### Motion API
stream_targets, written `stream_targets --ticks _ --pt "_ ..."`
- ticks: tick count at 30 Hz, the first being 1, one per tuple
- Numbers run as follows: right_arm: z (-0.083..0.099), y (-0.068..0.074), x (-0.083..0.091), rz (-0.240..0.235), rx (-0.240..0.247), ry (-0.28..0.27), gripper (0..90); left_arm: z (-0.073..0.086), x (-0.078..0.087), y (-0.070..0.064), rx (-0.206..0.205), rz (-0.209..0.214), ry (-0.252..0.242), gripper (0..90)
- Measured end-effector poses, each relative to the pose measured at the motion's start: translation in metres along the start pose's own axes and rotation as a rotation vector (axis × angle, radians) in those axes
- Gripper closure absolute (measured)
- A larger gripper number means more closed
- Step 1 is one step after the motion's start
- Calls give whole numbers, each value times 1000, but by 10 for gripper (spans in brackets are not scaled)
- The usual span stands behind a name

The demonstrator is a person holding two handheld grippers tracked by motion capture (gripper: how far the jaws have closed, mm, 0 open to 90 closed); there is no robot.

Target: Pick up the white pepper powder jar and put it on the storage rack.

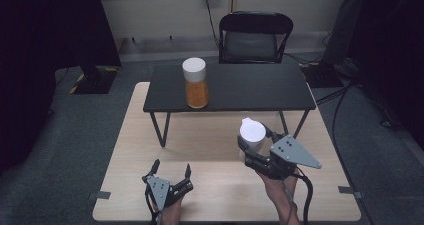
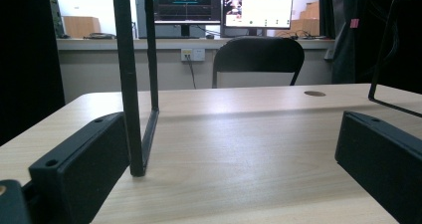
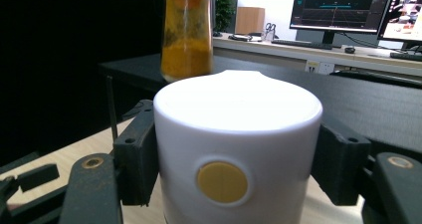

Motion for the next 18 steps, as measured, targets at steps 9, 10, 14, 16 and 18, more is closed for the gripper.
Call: stream_targets --ticks 9,10,14,16,18 --pt "-18 -7 -12 -5 -2 -7 303 0 0 0 0 0 0 2" --pt "-19 -8 -13 -6 -4 -8 303 0 0 0 0 0 0 2" --pt "-26 -11 -18 -2 -8 -5 303 0 0 0 -1 0 0 2" --pt "-30 -13 -21 -9 -6 -9 303 0 0 0 0 0 0 2" --pt "-36 -13 -23 -7 1 -8 303 0 0 0 0 0 0 2"
Point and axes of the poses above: each handheld gripper's, and its own axes: x roughly backward along the jaws, z roughly out of its underside, y roughly to its left, the point moved 8 cm from there along -x, roughly forward along the jaws, and after that the axes turned 1 degree about z, right-handed, at the moved point
